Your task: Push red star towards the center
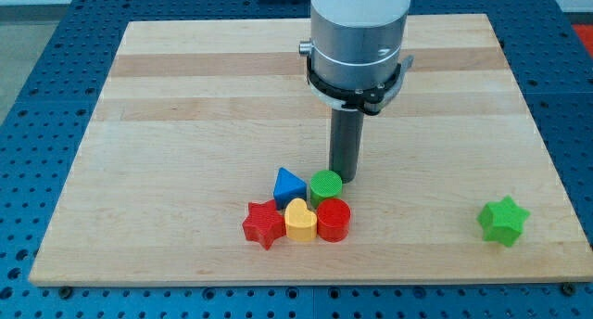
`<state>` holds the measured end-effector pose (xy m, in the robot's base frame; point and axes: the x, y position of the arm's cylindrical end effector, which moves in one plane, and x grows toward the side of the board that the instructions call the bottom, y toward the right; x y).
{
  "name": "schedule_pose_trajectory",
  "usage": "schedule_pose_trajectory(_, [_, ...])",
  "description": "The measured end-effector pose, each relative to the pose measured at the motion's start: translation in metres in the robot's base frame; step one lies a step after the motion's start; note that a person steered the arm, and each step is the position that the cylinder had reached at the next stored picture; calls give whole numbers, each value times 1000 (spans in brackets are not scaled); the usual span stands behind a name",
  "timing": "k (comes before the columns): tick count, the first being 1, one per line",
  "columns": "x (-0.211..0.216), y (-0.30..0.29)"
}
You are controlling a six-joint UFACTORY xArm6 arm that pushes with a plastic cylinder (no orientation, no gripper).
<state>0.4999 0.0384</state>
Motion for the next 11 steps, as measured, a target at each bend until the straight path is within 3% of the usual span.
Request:
schedule_pose_trajectory(4, [-140, 113])
schedule_pose_trajectory(6, [-190, 75])
schedule_pose_trajectory(8, [-183, 41])
schedule_pose_trajectory(11, [-129, 40])
